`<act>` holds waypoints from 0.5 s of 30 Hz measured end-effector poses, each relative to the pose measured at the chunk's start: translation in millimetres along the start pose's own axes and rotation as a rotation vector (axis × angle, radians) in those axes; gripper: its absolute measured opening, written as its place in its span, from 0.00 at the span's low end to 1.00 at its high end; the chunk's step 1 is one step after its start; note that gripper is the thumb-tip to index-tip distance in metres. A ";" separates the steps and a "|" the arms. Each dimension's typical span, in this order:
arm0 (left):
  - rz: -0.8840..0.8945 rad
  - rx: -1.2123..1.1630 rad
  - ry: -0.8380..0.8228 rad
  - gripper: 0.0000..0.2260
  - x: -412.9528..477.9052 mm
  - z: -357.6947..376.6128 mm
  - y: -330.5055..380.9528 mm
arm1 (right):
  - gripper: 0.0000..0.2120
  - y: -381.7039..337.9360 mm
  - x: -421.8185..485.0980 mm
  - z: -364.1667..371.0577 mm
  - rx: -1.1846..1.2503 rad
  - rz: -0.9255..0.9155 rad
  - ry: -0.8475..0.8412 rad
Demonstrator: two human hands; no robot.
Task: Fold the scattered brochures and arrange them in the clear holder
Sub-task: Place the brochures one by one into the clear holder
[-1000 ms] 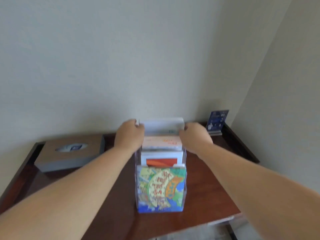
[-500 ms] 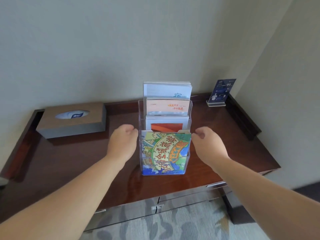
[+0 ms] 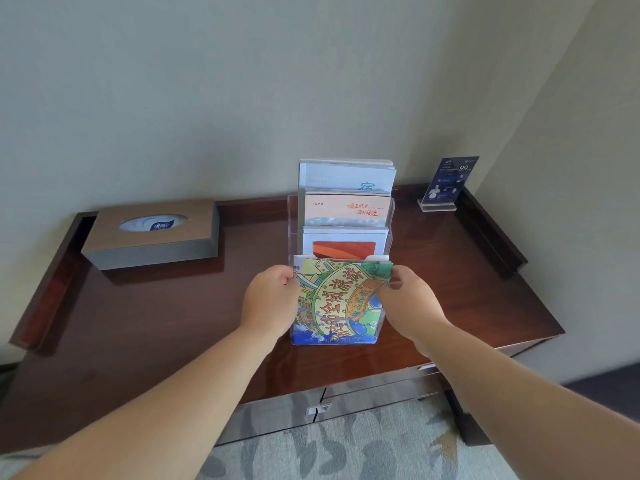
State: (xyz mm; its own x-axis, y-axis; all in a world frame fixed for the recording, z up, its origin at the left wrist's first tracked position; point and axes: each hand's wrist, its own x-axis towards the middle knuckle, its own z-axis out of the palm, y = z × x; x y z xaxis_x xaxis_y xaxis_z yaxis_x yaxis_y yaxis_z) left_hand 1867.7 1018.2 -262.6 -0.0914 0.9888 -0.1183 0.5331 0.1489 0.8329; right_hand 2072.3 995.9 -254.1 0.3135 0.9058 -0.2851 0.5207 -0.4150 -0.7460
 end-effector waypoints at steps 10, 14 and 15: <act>-0.117 -0.114 -0.006 0.06 -0.3 0.4 -1.6 | 0.16 6.0 -1.1 1.7 0.063 0.067 0.073; -0.226 -0.170 -0.169 0.09 -6.5 6.9 -4.3 | 0.21 8.1 -1.8 10.3 0.095 0.156 -0.041; -0.237 -0.204 -0.187 0.09 -8.3 8.4 -5.3 | 0.19 8.5 -2.4 12.6 0.116 0.173 -0.073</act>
State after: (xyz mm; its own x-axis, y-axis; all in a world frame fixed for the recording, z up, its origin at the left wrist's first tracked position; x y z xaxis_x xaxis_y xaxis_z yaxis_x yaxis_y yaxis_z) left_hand 1872.8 1009.4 -270.6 -0.0265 0.9153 -0.4020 0.3352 0.3869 0.8590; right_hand 2066.0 991.3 -267.4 0.3296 0.8273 -0.4550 0.3681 -0.5564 -0.7449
